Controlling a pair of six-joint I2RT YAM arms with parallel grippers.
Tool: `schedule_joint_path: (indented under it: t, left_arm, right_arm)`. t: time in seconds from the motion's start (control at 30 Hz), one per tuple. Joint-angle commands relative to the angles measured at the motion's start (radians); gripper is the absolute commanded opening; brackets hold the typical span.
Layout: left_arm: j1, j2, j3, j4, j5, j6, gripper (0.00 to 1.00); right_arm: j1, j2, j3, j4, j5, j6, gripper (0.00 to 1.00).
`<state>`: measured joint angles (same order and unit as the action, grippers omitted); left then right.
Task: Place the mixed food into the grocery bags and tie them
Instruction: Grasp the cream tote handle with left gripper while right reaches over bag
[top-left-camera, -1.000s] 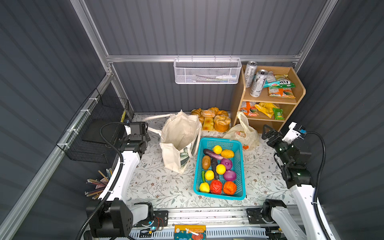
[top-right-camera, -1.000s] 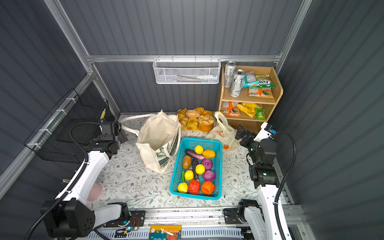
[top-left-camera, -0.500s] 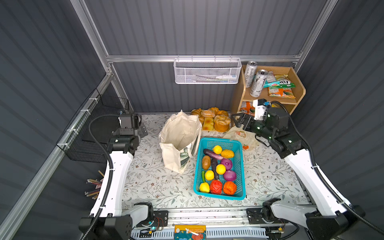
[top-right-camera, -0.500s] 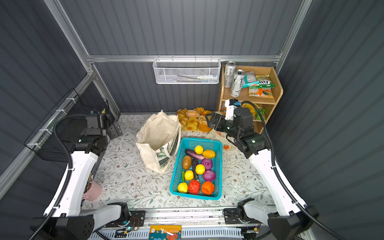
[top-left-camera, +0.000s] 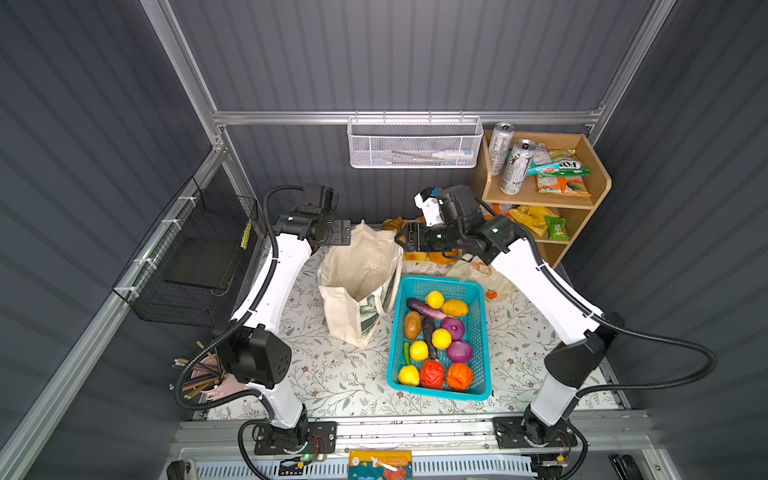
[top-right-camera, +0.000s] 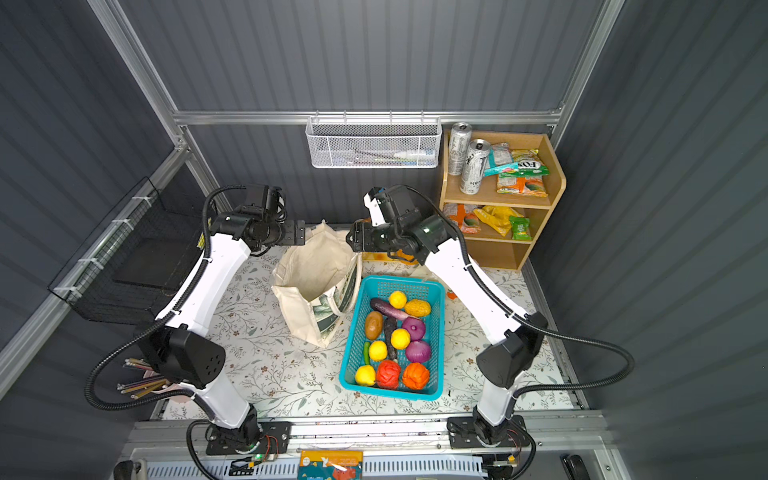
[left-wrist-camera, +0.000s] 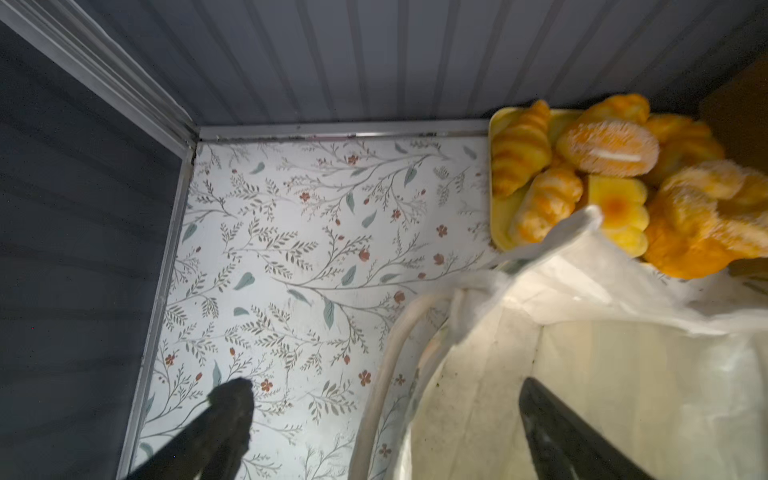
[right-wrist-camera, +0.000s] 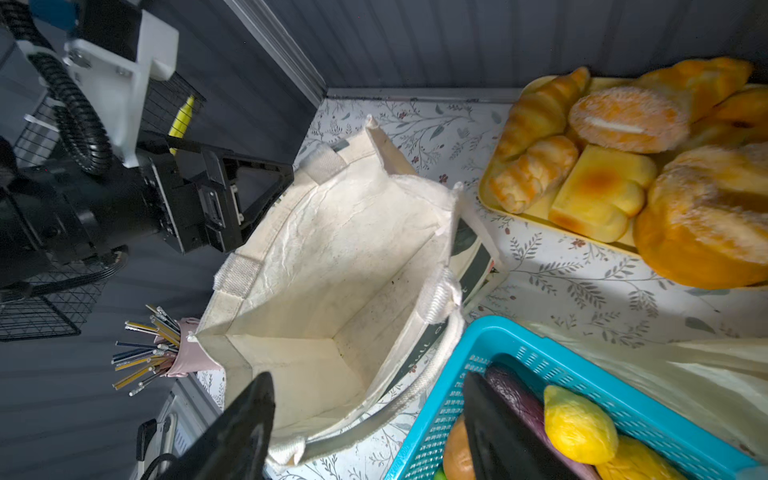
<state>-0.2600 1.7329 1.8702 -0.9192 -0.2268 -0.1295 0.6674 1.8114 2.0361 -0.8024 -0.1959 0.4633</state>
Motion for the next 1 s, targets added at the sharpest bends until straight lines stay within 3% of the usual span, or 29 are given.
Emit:
schedule_joint_path:
  t: [0.0,0.27,0.4,0.47,0.6,0.73,0.97]
  left_arm:
    - [0.007,-0.02,-0.02,-0.025,0.007,0.043,1.0]
    - [0.007,-0.006,-0.098,0.008,0.006,0.039,1.0]
    - [0.008,0.001,-0.125,0.044,0.045,0.03,0.98]
    - [0.008,0.006,-0.134,0.067,0.081,0.025,0.82]
    - [0.014,0.012,-0.146,0.102,0.093,0.002,0.0]
    - [0.049,-0.024,-0.144,0.103,0.017,-0.037,0.0]
    - [0.13,-0.109,-0.167,0.101,0.003,-0.057,0.0]
  right_arm:
    - [0.023,0.062,0.046,-0.085,-0.013,-0.006,0.69]
    - [0.054,0.156,0.031,-0.083,-0.003,0.016,0.62]
    - [0.055,0.16,-0.018,-0.028,-0.025,0.039,0.48]
    - [0.055,0.16,-0.023,-0.01,-0.042,0.045,0.32]
    - [0.054,0.147,-0.011,-0.014,-0.051,0.024,0.0]
    - [0.049,0.09,-0.014,-0.039,-0.008,-0.011,0.0]
    - [0.015,-0.054,-0.155,0.018,0.049,-0.003,0.0]
